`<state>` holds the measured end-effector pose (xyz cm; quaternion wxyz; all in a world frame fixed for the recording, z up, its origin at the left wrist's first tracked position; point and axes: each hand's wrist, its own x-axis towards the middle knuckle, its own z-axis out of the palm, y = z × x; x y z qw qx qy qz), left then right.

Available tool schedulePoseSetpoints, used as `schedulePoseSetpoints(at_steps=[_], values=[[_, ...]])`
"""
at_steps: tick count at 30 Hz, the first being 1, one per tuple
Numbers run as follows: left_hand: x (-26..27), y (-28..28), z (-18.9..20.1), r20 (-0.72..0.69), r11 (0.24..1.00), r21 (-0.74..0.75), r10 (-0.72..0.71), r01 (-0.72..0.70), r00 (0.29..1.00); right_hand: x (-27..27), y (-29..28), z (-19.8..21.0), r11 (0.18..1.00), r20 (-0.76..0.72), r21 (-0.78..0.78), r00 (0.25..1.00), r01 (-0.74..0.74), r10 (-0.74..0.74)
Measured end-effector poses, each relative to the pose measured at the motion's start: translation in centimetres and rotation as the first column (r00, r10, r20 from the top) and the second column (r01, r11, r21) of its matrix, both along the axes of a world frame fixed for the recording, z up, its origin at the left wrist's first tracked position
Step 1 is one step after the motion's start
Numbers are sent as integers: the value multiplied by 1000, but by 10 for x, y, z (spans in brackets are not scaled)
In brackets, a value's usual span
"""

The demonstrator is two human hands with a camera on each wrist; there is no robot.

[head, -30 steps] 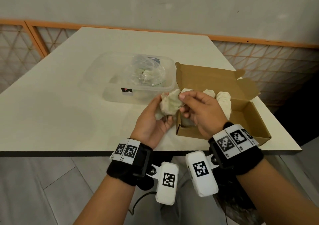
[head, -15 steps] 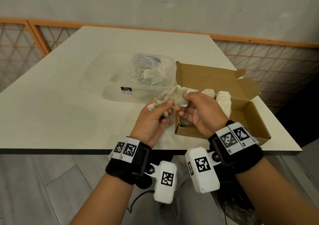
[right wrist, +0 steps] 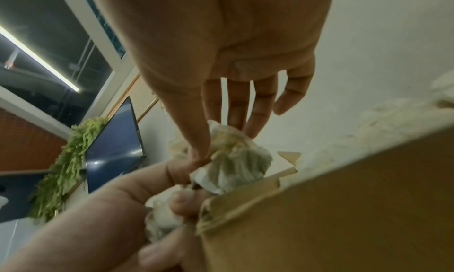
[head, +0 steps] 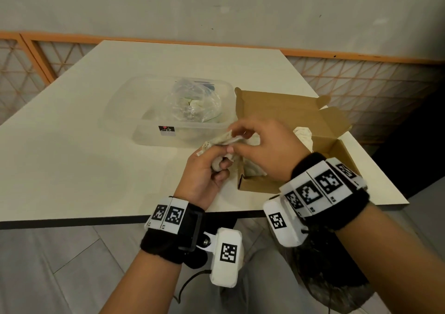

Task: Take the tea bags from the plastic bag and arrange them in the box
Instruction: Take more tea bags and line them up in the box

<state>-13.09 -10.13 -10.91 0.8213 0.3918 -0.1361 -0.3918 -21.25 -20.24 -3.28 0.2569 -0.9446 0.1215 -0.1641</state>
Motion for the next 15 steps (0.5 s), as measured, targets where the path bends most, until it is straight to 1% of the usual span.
schedulePoseSetpoints(at_steps=[5, 9, 13, 15], values=[[1, 2, 3, -28, 999, -30, -41, 41, 999, 3, -4, 4, 999, -39, 34, 999, 22, -21], [1, 0, 1, -20, 999, 28, 20, -19, 1000, 1, -10, 7, 997, -106, 56, 993, 54, -48], [4, 1, 0, -86, 998, 17, 64, -63, 994, -9, -32, 19, 983, -167, 137, 981, 125, -101], [5, 1, 1, -89, 998, 18, 64, -63, 994, -14, -41, 24, 963, -209, 224, 972, 151, -104]])
